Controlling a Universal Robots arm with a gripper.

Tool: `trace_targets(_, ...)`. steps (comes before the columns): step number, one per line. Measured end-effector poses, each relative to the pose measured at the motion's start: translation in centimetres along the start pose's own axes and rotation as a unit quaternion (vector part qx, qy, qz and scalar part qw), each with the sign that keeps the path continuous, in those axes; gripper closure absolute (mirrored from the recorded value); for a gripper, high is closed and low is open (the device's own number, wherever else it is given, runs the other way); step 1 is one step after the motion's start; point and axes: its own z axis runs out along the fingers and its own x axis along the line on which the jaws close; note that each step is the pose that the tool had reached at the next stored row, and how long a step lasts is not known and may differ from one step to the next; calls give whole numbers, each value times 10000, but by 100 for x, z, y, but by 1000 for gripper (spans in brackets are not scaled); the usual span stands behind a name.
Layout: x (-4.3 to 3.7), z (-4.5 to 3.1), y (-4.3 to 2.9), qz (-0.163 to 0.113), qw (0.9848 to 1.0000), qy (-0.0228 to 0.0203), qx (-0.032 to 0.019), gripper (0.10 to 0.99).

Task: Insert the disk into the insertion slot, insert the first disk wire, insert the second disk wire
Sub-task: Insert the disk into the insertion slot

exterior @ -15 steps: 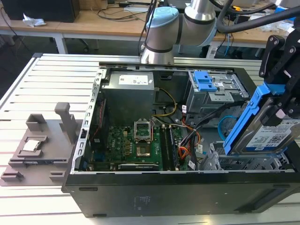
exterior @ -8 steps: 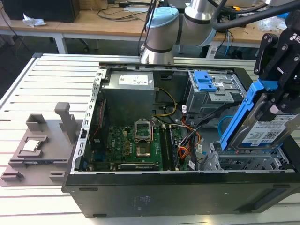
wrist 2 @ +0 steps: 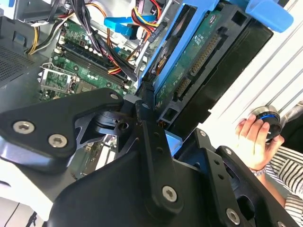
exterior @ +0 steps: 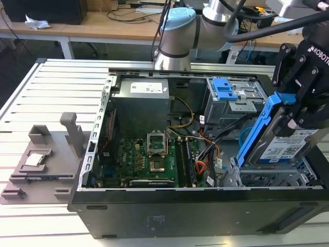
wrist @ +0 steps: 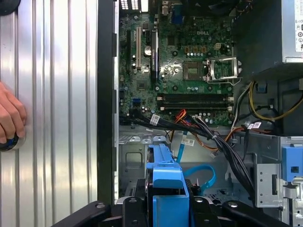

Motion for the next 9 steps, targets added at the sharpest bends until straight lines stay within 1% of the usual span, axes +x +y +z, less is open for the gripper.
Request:
trace_targets(5,0,89,-4,0,10000,0,0,722)
trace_targets(9,-1,126,-5,0,10000,0,0,722)
